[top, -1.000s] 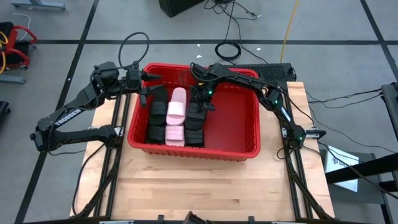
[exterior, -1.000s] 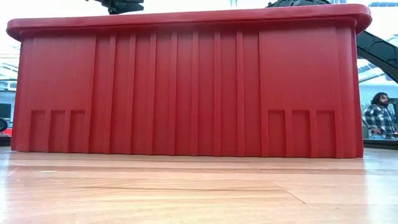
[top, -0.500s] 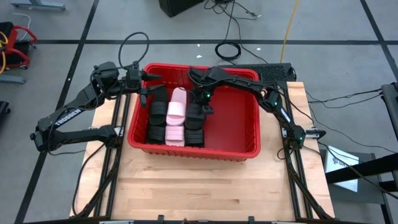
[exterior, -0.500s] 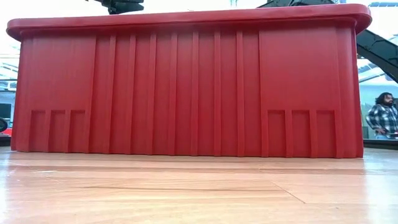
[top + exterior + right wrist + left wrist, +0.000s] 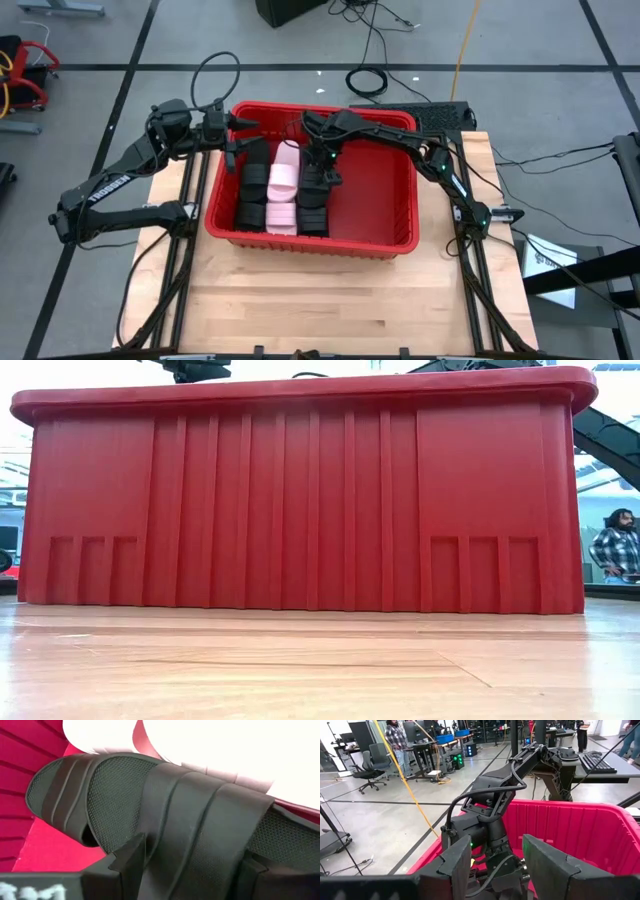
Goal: Pick and place slides into bin
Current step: Put the black slipper into the red bin
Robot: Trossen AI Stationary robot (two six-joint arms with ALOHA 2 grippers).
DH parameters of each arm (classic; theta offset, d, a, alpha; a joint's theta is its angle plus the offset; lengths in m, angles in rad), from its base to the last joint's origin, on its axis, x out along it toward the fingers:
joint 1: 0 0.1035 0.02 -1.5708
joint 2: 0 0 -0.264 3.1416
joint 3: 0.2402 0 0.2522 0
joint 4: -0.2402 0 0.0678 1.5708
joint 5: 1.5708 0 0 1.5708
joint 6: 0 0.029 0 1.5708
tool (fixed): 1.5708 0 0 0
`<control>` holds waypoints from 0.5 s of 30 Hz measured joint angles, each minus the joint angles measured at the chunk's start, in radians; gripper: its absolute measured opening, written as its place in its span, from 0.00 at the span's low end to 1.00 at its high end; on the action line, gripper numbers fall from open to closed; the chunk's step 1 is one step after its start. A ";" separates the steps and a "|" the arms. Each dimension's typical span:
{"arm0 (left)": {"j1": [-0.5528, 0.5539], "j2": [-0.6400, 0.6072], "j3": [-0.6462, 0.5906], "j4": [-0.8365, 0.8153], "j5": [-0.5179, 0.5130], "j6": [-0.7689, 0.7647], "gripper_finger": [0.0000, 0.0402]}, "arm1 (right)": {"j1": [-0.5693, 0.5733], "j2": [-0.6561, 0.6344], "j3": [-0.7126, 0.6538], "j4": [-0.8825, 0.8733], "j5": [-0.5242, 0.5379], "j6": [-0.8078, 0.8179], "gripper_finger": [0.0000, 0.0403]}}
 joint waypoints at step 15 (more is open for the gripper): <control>0.000 0.000 0.000 -0.021 0.000 0.005 0.45 | -0.041 -0.018 0.001 0.051 0.036 0.011 0.49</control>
